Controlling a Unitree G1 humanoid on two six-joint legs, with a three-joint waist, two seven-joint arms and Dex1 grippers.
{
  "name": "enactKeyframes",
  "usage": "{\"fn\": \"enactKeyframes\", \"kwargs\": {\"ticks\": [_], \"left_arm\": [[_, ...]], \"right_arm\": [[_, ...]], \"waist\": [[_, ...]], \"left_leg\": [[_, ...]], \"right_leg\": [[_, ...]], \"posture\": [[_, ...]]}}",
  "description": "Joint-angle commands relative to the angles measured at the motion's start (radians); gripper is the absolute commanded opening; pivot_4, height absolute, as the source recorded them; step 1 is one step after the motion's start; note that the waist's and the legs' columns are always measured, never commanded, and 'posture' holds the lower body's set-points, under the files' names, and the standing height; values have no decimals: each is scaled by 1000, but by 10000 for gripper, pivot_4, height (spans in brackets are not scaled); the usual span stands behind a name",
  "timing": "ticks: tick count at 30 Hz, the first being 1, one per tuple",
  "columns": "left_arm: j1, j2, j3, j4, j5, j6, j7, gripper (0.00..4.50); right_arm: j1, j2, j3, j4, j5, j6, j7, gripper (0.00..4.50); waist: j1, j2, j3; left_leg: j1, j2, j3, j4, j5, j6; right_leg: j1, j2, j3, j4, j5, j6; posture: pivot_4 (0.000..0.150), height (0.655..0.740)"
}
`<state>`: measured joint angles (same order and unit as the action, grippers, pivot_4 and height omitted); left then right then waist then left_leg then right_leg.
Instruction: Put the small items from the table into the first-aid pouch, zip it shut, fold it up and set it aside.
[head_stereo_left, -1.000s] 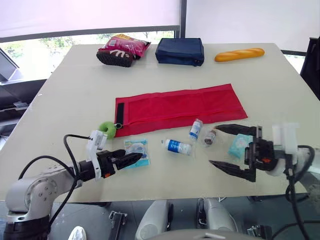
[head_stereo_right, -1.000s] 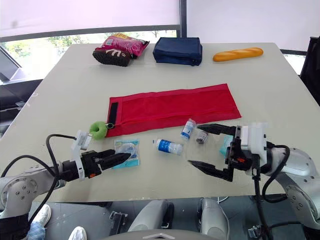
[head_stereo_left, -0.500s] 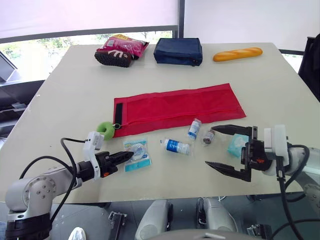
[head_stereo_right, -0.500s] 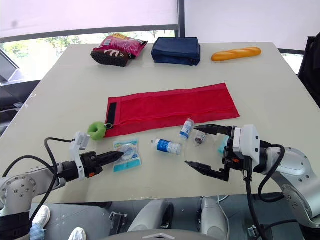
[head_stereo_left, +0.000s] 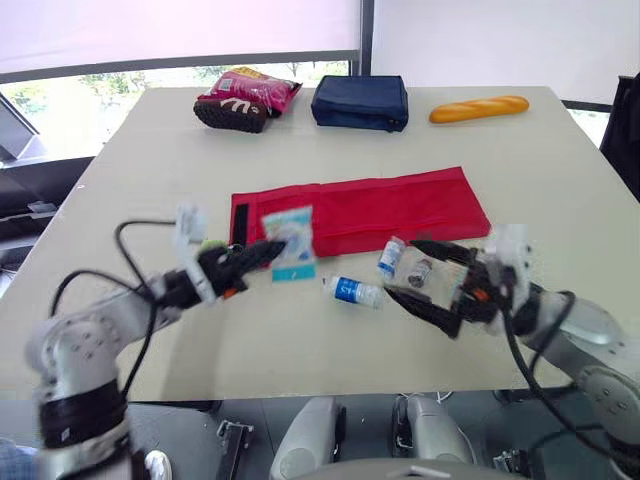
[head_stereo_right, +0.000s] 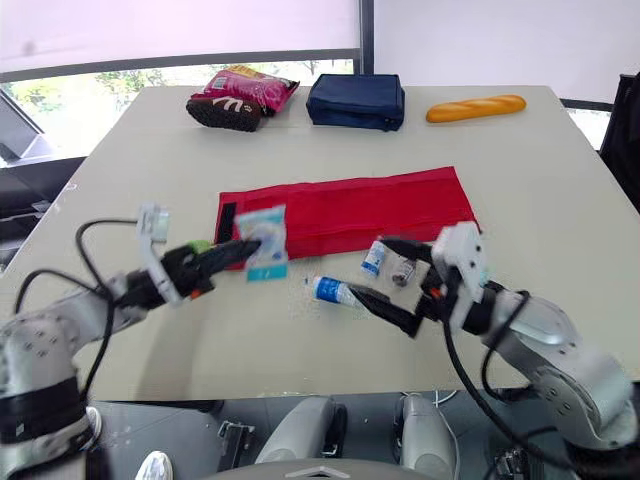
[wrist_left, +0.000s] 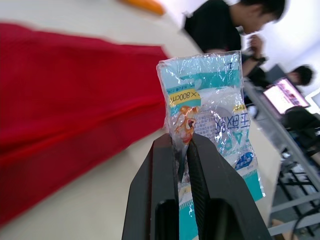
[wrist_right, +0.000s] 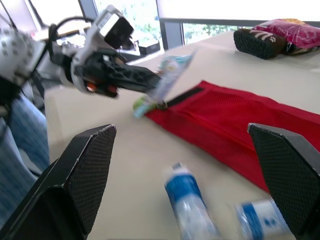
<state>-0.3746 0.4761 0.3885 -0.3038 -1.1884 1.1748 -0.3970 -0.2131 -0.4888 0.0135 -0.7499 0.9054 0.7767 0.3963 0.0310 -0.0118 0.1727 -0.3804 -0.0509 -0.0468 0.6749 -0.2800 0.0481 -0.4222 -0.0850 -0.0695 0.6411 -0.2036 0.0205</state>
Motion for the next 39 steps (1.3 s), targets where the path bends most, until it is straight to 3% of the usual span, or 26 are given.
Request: {"fn": "enactKeyframes", "kwargs": {"ticks": [1,8,13,15,17,19,20,38,39], "left_arm": [[-123,-140,-94,22,32,-76,133,407],[-207,-396,-134,81,109,-235,328,407],[-173,-411,-151,54,96,-237,337,407],[-170,-396,-149,61,95,-237,324,0],[-169,-382,-152,64,91,-234,308,0],[-155,-361,-164,52,78,-215,284,0],[-145,-347,-173,40,71,-202,266,0],[-117,-270,-195,25,59,-200,188,0],[-116,-269,-195,25,59,-201,187,0]], "right_arm": [[-108,56,-26,79,146,138,-182,45000],[-284,234,-107,236,373,158,-497,45000],[-306,277,-110,248,411,142,-568,45000],[-306,282,-100,252,405,135,-577,39602],[-311,291,-97,258,407,126,-585,31792],[-318,293,-95,263,406,123,-586,20486],[-321,287,-94,267,408,128,-584,18148],[-321,92,-162,335,466,161,-490,18148],[-323,76,-166,338,466,162,-475,23458]], "waist": [[1,-2,1],[-18,-4,2],[-19,-4,2],[-19,-4,2],[-19,-4,2],[-19,-4,2],[-19,-4,2],[-19,-4,2],[-19,-4,2]], "left_leg": [[0,0,0,0,0,0],[-2,0,2,-3,0,0],[-4,1,4,-3,0,0],[-4,1,6,-3,0,1],[-3,1,7,-2,0,1],[-3,2,9,-2,0,1],[-3,2,9,-2,0,1],[-2,4,11,-2,0,2],[-2,4,11,-2,0,2]], "right_leg": [[0,0,0,0,0,0],[-4,3,3,0,2,-4],[-7,4,5,0,2,-4],[-7,6,6,1,2,-3],[-7,10,7,1,2,-3],[-7,11,8,1,2,-3],[-7,13,10,1,2,-3],[-8,14,13,2,2,-4],[-8,14,13,2,2,-4]], "posture": [[1500,7397],[1500,7397],[1500,7397],[1500,7397],[1500,7397],[1500,7397],[1500,7397],[1500,7397],[1500,7397]]}}
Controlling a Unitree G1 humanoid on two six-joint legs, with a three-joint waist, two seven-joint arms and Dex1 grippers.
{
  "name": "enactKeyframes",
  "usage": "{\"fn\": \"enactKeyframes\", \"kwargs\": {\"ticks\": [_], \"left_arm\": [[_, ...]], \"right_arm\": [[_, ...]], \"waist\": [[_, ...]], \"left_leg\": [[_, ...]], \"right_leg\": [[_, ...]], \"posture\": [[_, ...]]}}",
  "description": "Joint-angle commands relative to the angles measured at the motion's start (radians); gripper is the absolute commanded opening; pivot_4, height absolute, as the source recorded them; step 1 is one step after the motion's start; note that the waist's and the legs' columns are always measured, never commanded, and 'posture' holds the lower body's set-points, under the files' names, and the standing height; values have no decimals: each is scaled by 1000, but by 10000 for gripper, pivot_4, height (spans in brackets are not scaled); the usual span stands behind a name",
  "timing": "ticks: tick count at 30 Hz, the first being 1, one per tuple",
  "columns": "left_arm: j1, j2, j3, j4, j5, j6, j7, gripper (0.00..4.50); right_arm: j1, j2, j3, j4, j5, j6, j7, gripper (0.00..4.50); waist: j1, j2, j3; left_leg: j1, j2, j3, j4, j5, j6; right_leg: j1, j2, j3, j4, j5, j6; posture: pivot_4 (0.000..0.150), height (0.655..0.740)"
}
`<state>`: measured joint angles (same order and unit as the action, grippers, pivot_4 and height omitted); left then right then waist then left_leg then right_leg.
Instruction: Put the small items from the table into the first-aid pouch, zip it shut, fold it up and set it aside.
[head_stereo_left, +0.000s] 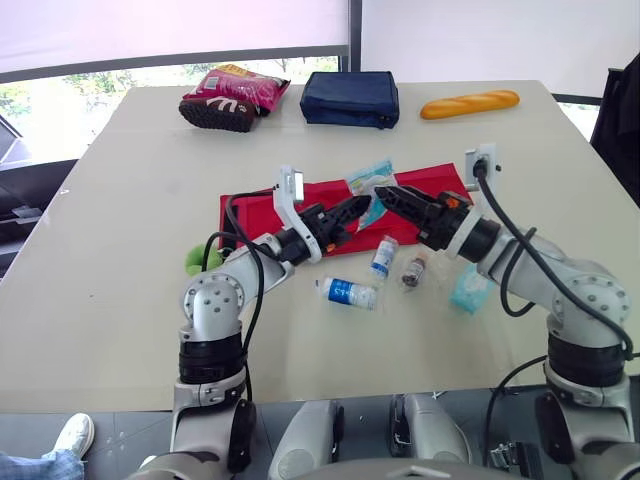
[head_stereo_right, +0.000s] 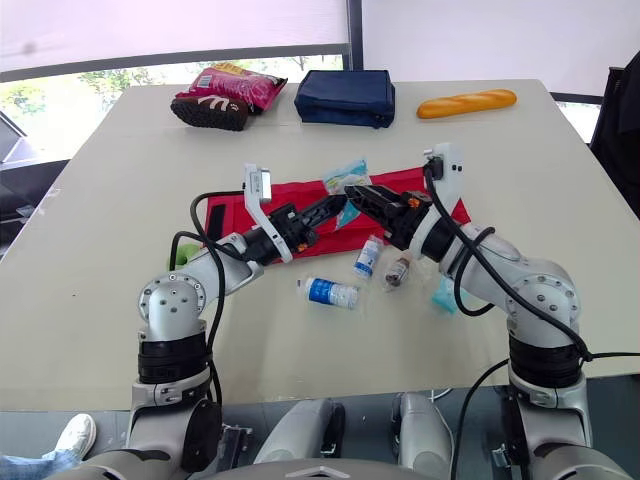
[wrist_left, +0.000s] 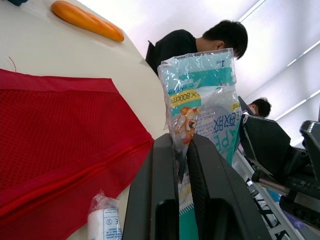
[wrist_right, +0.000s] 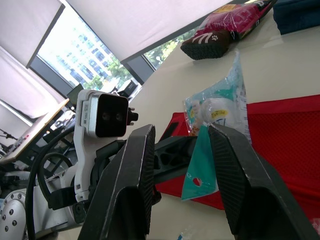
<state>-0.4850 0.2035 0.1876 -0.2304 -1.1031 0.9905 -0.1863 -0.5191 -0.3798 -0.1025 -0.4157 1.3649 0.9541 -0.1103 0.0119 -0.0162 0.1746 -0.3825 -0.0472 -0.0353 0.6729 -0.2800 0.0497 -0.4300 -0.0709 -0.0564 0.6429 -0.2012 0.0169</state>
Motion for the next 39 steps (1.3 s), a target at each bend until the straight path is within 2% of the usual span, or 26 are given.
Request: {"fn": "enactKeyframes", "kwargs": {"ticks": [1,5,19,22,24,25,26,27,31,35,37,38,39], "left_arm": [[-6,4,5,-48,-26,-17,-24,0],[-5,9,2,-49,-22,-16,-31,0],[-2,19,-17,-74,-34,2,-56,0],[1,18,-19,-76,-40,4,-52,0],[3,19,-22,-78,-41,3,-52,0],[5,20,-23,-80,-42,3,-52,0],[6,21,-23,-80,-44,4,-52,0],[6,21,-24,-80,-45,4,-51,0],[15,36,-20,-74,-42,4,-54,0],[24,56,-10,-72,-46,5,-55,0],[28,86,4,-63,-54,18,-57,9250],[30,107,8,-64,-56,24,-68,11652],[34,132,9,-69,-56,28,-85,17203]], "right_arm": [[-18,-45,-52,7,4,-14,43,26062],[-21,-66,-54,22,-6,-9,54,44281],[-8,-46,25,4,86,58,-9,44736],[-21,-40,15,12,88,43,-23,38030],[-24,-40,11,14,92,39,-25,28139],[-25,-40,12,13,93,37,-27,25670],[-25,-40,11,14,94,35,-29,20062],[-25,-39,11,15,95,33,-30,18794],[-21,-43,7,18,98,27,-31,904],[-16,-50,3,17,102,26,-31,614],[-12,-57,0,16,107,29,-27,614],[-10,-60,0,14,110,30,-25,614],[-7,-63,0,12,113,30,-22,614]], "waist": [[0,0,0],[-1,0,0],[1,0,0],[1,0,0],[1,0,0],[1,0,0],[1,0,0],[1,0,0],[1,0,0],[1,0,0],[0,0,0],[-1,0,0],[-1,0,0]], "left_leg": [[0,0,0,0,0,0],[0,0,0,0,-2,3],[-1,1,1,0,-1,1],[-1,1,1,0,-1,1],[-1,1,1,0,-1,1],[-1,1,1,0,-1,1],[-1,1,1,0,-1,1],[-1,1,1,0,-1,1],[-1,1,1,0,-1,1],[-1,1,1,0,-1,2],[-1,1,1,0,-1,2],[-1,1,1,0,-1,2],[-1,1,1,0,-2,3]], "right_leg": [[0,0,0,0,0,0],[0,0,0,0,0,0],[-1,0,1,-1,0,0],[-1,0,1,-1,0,0],[-1,0,1,-1,0,0],[-1,0,1,-1,0,0],[-1,0,1,-1,0,0],[-1,0,1,-1,0,0],[-1,0,1,-1,0,0],[-1,0,1,-1,0,0],[-1,0,1,-1,0,0],[-1,0,1,-1,0,0],[-1,0,1,-1,0,0]], "posture": [[1500,7397],[1500,7397],[1500,7397],[1500,7397],[1500,7397],[1500,7397],[1500,7397],[1500,7397],[1500,7397],[1500,7397],[1500,7397],[1500,7397],[1500,7397]]}}
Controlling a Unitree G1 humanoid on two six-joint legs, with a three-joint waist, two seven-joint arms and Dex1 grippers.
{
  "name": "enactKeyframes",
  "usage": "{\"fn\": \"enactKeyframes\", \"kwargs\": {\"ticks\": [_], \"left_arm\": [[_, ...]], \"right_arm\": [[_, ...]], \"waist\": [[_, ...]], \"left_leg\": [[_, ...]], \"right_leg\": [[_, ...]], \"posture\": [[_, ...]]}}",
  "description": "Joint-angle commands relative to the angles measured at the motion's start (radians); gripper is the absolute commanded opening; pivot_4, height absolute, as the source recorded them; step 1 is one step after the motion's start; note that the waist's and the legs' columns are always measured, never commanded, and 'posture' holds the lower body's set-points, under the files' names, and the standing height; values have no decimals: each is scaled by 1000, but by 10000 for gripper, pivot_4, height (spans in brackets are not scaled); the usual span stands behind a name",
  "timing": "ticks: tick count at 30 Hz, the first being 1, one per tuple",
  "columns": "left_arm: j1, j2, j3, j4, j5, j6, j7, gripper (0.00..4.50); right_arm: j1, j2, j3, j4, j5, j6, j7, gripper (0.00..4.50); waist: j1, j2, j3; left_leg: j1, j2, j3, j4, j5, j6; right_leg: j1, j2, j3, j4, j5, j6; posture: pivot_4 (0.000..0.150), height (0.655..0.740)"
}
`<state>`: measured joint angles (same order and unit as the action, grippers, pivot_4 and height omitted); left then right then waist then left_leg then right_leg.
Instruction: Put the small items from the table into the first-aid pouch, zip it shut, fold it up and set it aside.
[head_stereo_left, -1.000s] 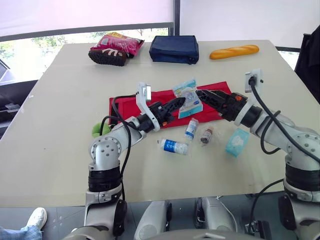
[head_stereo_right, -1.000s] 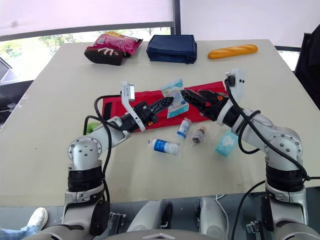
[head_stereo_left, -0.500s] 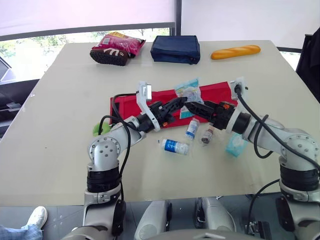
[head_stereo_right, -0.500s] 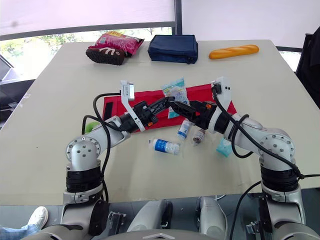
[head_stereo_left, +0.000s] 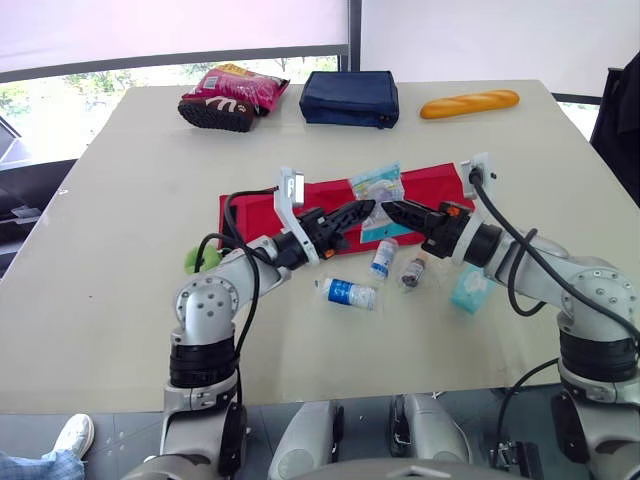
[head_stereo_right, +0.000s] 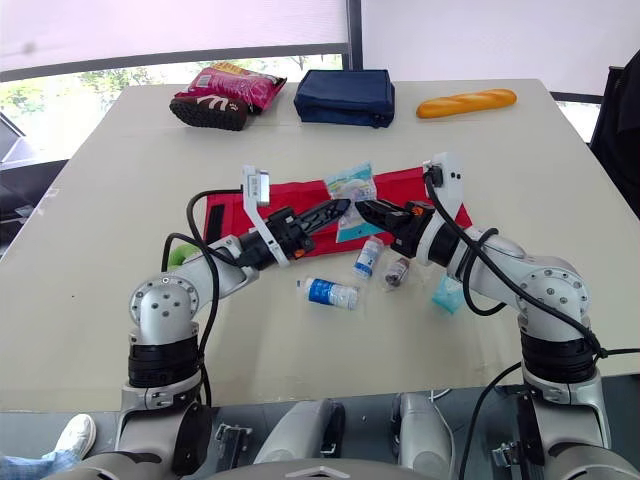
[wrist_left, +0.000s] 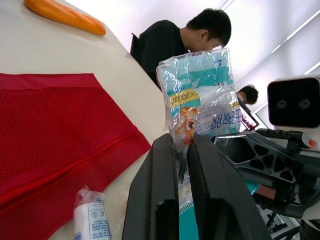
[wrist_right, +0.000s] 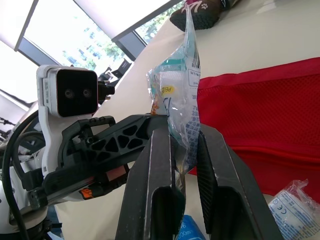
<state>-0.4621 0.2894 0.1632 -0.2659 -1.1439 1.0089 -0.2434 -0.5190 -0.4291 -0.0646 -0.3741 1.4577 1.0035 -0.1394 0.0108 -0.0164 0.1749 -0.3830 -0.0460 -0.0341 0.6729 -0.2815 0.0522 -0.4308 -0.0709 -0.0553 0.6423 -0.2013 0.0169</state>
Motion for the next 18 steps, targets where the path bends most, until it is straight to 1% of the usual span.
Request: {"fn": "enactKeyframes", "kwargs": {"ticks": [1,2,3,5,6,7,8,9,10,12,15,18], "left_arm": [[17,73,37,-39,-7,7,-48,21741],[24,103,41,-41,6,2,-68,25109],[31,138,46,-39,21,-3,-91,30028],[58,267,49,-16,98,-34,-197,39538],[78,360,36,13,170,-76,-281,39538],[92,456,27,64,244,-129,-366,42384],[100,513,21,99,292,-164,-419,42384],[105,571,15,150,345,-211,-479,42384],[105,607,6,187,374,-247,-520,42384],[99,688,-36,301,481,-363,-628,42384],[57,730,-111,456,635,-518,-739,42384],[-9,703,-154,564,714,-602,-797,42384]], "right_arm": [[-4,-17,-38,-31,25,-19,9,614],[-1,-20,-39,-33,30,-19,9,614],[2,-24,-41,-35,35,-20,10,614],[15,-36,-44,-44,30,-23,22,614],[26,-37,-46,-50,38,-25,21,614],[42,-38,-45,-59,49,-24,20,614],[53,-37,-44,-66,58,-23,18,614],[69,-35,-42,-76,60,-23,19,614],[79,-34,-39,-83,59,-24,20,614],[108,-32,-28,-101,66,-27,14,614],[137,-22,-9,-117,66,-33,-3,614],[147,-9,7,-128,61,-40,-16,614]], "waist": [[0,0,0],[-1,0,0],[-3,0,0],[-4,0,0],[-4,0,0],[-3,0,1],[1,0,1],[-4,-4,2],[-9,-3,3],[-9,-1,4],[-4,-1,4],[3,-1,4]], "left_leg": [[0,0,0,0,0,0],[0,0,0,0,0,0],[0,0,0,0,0,1],[0,0,0,0,-1,1],[0,0,0,0,-1,1],[0,1,0,0,-1,1],[0,1,0,-1,-1,1],[0,0,0,-1,-1,2],[0,1,1,-2,-1,1],[1,2,2,-4,-1,2],[0,1,3,-4,-2,3],[-1,1,3,-4,-3,4]], "right_leg": [[0,0,0,0,0,0],[0,0,0,0,0,0],[0,0,0,0,0,0],[-1,1,0,0,0,0],[-1,1,0,0,0,0],[-1,1,0,0,0,0],[-1,1,0,0,0,0],[-1,0,0,0,0,0],[-1,3,0,-1,0,0],[-2,3,1,-1,0,-1],[-2,1,1,-2,0,0],[-2,0,1,-2,0,0]], "posture": [[1500,7397],[1500,7397],[1500,7397],[1500,7397],[1500,7397],[1500,7397],[1500,7397],[1500,7397],[1500,7397],[1500,7397],[1500,7397],[1500,7397]]}}
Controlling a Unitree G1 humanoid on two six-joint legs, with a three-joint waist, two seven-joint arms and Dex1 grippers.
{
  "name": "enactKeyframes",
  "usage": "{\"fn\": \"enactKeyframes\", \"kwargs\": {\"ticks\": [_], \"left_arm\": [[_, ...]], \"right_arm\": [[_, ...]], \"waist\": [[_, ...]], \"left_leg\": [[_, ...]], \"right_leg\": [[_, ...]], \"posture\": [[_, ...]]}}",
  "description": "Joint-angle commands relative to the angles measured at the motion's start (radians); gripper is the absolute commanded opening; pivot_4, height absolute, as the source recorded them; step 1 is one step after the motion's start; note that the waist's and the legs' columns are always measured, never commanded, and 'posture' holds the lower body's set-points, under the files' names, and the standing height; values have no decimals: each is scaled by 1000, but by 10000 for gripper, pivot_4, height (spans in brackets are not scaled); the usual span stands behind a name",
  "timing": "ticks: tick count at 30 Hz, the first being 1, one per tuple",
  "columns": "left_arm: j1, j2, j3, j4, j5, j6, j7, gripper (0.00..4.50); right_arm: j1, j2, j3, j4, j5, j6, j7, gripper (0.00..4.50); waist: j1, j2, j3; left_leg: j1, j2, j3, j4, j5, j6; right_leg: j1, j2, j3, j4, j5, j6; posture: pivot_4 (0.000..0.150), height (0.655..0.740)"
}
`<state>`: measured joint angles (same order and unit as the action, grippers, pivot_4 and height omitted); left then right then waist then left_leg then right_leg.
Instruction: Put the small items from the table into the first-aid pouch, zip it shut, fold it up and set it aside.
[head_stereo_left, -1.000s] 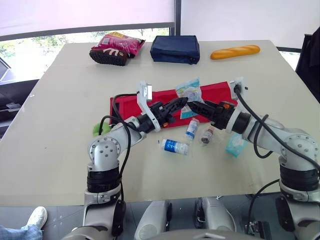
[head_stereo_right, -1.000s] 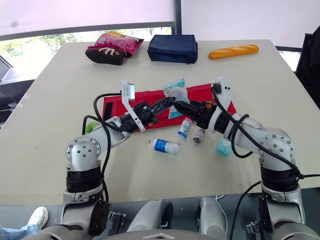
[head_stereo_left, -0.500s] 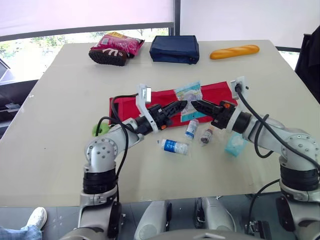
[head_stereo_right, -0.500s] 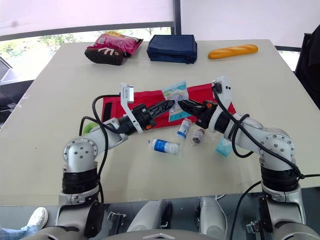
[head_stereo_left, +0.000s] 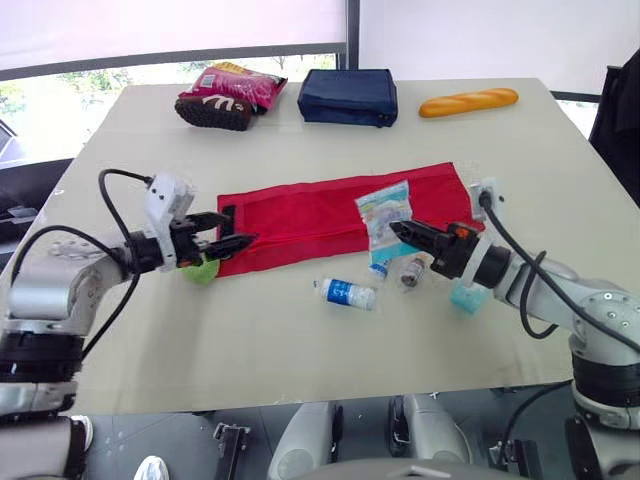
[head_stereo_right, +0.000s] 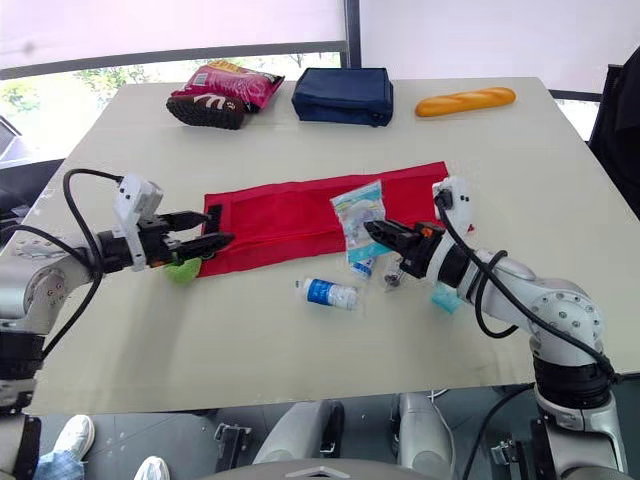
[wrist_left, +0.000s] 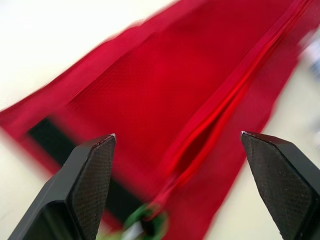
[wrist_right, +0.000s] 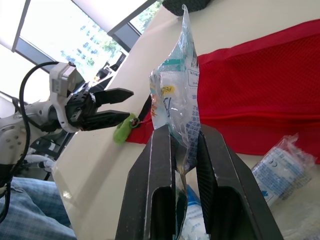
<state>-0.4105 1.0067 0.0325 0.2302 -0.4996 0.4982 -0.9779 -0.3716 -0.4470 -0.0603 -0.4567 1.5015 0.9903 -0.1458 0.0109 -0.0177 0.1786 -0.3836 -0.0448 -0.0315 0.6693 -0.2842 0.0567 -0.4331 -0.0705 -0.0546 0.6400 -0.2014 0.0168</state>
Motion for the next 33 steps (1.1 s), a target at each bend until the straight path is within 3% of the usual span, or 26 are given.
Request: {"fn": "enactKeyframes", "kwargs": {"ticks": [1,16,19,22,24,28,29,33], "left_arm": [[-81,-26,-32,97,88,-106,-72,42384],[-266,-169,-174,399,396,-410,-137,42384],[-302,-188,-176,464,437,-454,-119,36254],[-310,-204,-159,471,419,-455,-156,24030],[-306,-207,-154,458,410,-463,-181,20083],[-291,-214,-144,402,390,-433,-234,2836],[-291,-219,-140,384,382,-420,-241,914],[-308,-249,-110,308,347,-337,-223,914]], "right_arm": [[1,11,7,-48,15,-29,-13,614],[-11,8,18,-68,48,-58,-60,614],[-13,5,19,-70,52,-61,-67,614],[-13,2,18,-72,56,-64,-72,614],[-13,-1,20,-71,60,-66,-76,614],[-17,21,54,-63,75,-68,-96,614],[-17,35,72,-58,77,-68,-101,614],[-37,152,187,57,60,-43,-120,614]], "waist": [[4,0,0],[-3,-1,0],[-3,-1,0],[-4,-1,0],[-3,-1,0],[-3,-1,0],[-3,-1,0],[-4,-2,-1]], "left_leg": [[0,0,0,0,0,0],[-2,1,0,1,-1,2],[-2,1,0,2,-1,2],[-2,1,0,3,-1,2],[-2,1,0,3,-1,2],[-2,2,0,4,-1,2],[-2,3,0,4,-1,2],[-2,3,0,4,-1,2]], "right_leg": [[0,-1,0,0,0,0],[-2,-3,-1,0,0,0],[-2,-3,-1,1,0,0],[-2,-3,-1,2,0,0],[-1,-3,-1,2,0,0],[-1,-2,-1,3,1,0],[-1,-2,-1,3,1,0],[-1,-1,-1,3,1,0]], "posture": [[1500,7397],[1500,7397],[1500,7397],[1500,7397],[1500,7397],[1500,7397],[1500,7397],[1500,7397]]}}
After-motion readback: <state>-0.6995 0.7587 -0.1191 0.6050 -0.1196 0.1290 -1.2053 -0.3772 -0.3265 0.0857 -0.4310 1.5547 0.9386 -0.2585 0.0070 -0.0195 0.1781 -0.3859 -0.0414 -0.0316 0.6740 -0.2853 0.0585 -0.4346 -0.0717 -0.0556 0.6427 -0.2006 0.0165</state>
